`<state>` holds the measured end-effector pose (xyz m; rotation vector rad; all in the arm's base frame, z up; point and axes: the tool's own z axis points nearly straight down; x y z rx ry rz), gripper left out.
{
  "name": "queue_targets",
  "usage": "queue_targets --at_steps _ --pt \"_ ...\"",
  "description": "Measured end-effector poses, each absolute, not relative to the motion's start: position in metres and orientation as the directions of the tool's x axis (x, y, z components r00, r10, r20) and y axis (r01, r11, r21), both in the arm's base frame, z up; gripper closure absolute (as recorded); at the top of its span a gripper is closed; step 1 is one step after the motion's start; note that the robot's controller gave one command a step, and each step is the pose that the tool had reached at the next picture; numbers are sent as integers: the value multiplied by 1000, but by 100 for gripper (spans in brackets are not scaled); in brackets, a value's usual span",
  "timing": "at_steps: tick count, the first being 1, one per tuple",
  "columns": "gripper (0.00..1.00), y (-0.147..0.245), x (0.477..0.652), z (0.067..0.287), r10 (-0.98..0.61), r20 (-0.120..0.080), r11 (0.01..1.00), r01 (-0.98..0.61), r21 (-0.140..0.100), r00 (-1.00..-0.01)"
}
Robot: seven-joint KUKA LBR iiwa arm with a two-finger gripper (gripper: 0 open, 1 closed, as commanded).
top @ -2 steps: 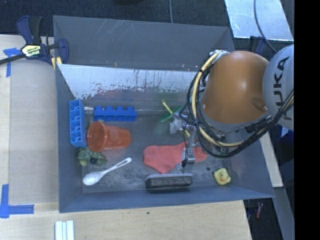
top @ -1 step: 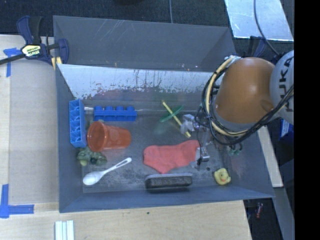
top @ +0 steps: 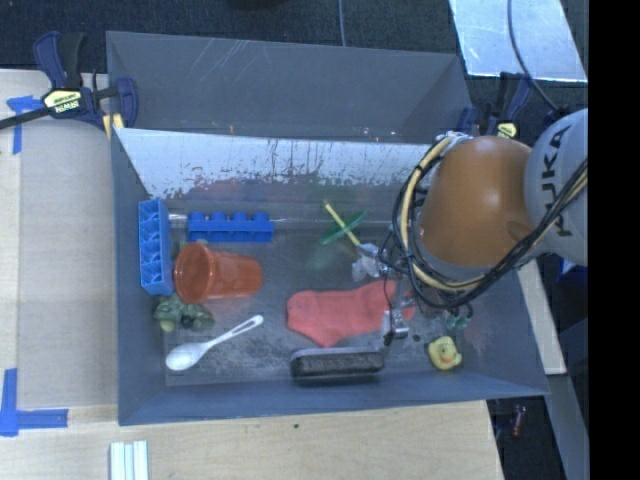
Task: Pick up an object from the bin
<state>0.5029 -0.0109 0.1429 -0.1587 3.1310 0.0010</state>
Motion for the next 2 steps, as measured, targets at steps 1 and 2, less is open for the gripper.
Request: queue_targets --at_steps 1,2 --pt "0 -8 506 122 -18 -12 1000 -18 2 -1000" --pt "0 15 508 99 196 -10 981 196 3 -981"
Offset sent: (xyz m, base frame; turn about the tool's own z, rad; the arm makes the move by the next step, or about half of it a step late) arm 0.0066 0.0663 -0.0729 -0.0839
